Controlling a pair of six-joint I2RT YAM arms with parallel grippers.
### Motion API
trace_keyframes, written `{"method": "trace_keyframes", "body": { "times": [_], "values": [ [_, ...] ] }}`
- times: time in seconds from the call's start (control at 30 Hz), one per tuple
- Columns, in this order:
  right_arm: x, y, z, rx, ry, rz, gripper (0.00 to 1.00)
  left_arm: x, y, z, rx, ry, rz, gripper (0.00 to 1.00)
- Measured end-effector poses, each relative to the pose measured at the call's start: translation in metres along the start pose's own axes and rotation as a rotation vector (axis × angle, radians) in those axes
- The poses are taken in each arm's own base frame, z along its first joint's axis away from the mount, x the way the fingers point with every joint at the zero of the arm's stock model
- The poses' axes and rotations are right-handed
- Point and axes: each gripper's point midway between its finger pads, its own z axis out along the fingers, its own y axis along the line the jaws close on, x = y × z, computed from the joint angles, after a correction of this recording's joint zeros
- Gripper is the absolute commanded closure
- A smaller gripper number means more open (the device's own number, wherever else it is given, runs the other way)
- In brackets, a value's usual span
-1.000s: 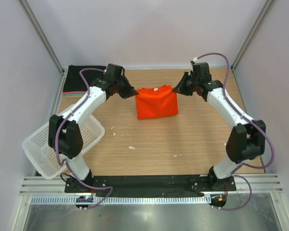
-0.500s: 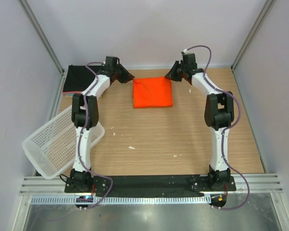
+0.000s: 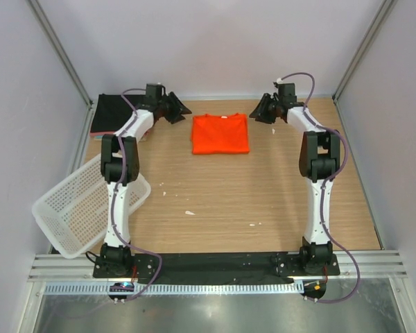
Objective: Fold and stack the t-shirts
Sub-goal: Fold the tshirt
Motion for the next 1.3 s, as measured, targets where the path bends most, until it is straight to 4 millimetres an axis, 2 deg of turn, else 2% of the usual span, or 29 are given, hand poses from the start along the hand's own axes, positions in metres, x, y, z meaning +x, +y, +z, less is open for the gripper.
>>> {"method": "trace_keyframes", "body": {
  "times": [0.1, 0.27, 0.43, 0.6, 0.7, 0.77, 0.8, 0.83, 0.9, 1.1, 1.2, 1.27, 1.3],
  "values": [
    [0.016, -0.011, -0.020, 0.009, 0.059, -0.023, 0.54, 0.025, 0.000, -0.014, -0.023, 0.045, 0.048, 0.55],
    [0.050, -0.001, -0.047, -0.030, 0.158, -0.090, 0.53, 0.068, 0.002, -0.026, -0.060, 0.124, 0.128, 0.56],
    [0.085, 0.004, -0.062, -0.076, 0.241, -0.118, 0.53, 0.109, 0.023, -0.036, -0.130, 0.198, 0.169, 0.56],
    [0.119, -0.008, -0.067, -0.067, 0.321, -0.111, 0.55, 0.135, 0.047, -0.049, -0.183, 0.253, 0.167, 0.56],
    [0.134, -0.012, -0.068, -0.068, 0.351, -0.105, 0.62, 0.141, 0.047, -0.054, -0.175, 0.262, 0.165, 0.59],
    [0.142, -0.014, -0.070, -0.075, 0.365, -0.095, 0.67, 0.145, 0.047, -0.055, -0.164, 0.276, 0.161, 0.67],
    [0.146, -0.014, -0.072, -0.075, 0.368, -0.093, 0.80, 0.147, 0.046, -0.055, -0.158, 0.281, 0.160, 0.74],
    [0.148, -0.014, -0.074, -0.077, 0.368, -0.095, 0.86, 0.150, 0.046, -0.055, -0.153, 0.287, 0.157, 0.88],
    [0.152, -0.011, -0.081, -0.075, 0.372, -0.088, 0.98, 0.155, 0.048, -0.056, -0.148, 0.299, 0.151, 0.99],
    [0.160, -0.008, -0.106, -0.050, 0.359, -0.085, 0.99, 0.178, 0.054, -0.077, -0.170, 0.330, 0.105, 1.00],
    [0.173, -0.010, -0.123, -0.025, 0.364, -0.067, 0.99, 0.192, 0.056, -0.097, -0.193, 0.338, 0.073, 1.00],
    [0.191, -0.013, -0.137, 0.000, 0.386, -0.036, 0.99, 0.201, 0.056, -0.109, -0.210, 0.348, 0.062, 0.99],
    [0.199, -0.014, -0.141, 0.008, 0.393, -0.028, 0.98, 0.207, 0.055, -0.116, -0.215, 0.352, 0.056, 0.95]
  ]
}}
